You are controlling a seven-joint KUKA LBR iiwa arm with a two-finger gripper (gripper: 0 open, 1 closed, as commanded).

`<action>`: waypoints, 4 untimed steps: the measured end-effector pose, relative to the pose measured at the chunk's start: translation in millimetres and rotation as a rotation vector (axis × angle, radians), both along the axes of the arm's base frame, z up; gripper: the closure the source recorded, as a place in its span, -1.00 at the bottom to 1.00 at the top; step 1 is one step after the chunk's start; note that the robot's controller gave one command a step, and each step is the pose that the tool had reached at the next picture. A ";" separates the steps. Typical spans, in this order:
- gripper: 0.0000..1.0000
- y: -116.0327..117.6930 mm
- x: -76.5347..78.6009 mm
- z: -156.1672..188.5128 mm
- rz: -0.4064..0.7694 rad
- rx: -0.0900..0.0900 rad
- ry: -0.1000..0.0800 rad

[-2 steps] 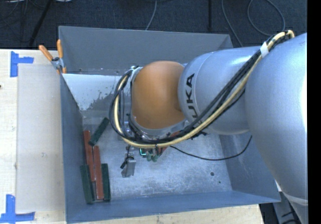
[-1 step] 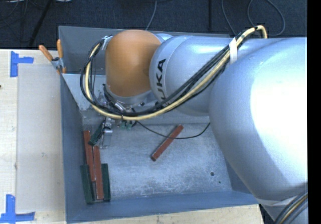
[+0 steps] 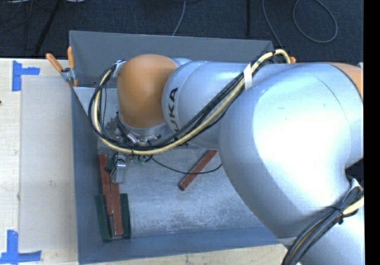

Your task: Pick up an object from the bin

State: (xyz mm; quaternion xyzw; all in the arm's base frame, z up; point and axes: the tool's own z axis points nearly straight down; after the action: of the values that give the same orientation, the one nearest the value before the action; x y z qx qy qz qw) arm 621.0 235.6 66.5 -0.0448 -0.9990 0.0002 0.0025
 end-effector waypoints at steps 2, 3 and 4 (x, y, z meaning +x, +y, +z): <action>-1.00 3.1 -10.2 -0.6 -0.171 -0.001 0.001; 1.00 3.3 -7.6 5.7 -0.173 0.003 -0.006; 1.00 -30.2 -39.9 54.8 -0.162 -0.001 -0.005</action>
Offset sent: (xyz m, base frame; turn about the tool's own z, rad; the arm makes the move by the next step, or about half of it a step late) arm -0.0139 -0.0314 0.0691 0.1011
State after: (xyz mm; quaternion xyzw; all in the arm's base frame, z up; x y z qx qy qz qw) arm 581.1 205.5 121.3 -0.1256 -0.9921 0.0006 -0.0001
